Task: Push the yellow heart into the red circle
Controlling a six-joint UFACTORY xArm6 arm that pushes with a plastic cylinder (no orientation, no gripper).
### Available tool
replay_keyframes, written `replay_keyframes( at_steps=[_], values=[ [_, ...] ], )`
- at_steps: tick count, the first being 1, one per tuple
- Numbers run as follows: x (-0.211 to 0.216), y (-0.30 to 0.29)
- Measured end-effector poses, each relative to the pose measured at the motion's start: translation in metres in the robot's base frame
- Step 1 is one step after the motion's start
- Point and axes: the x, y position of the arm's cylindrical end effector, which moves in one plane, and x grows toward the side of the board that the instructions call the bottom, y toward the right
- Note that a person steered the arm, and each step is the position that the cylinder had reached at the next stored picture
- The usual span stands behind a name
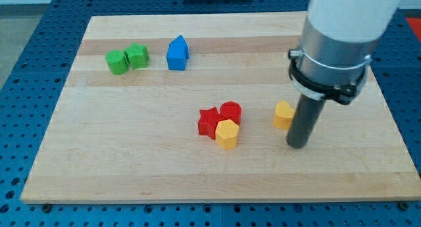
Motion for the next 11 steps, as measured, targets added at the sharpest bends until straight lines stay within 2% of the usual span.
replay_keyframes(
  at_steps=[1, 2, 3, 5, 7, 8, 9, 10, 11],
  values=[
    [-0.052, -0.036],
    [-0.127, -0.081],
    [-0.125, -0.088],
    [-0.089, -0.088],
    [-0.070, -0.048],
    [-0.036, -0.008],
    [-0.007, 0.004],
    [-0.063, 0.003],
    [-0.088, 0.000]
  ],
)
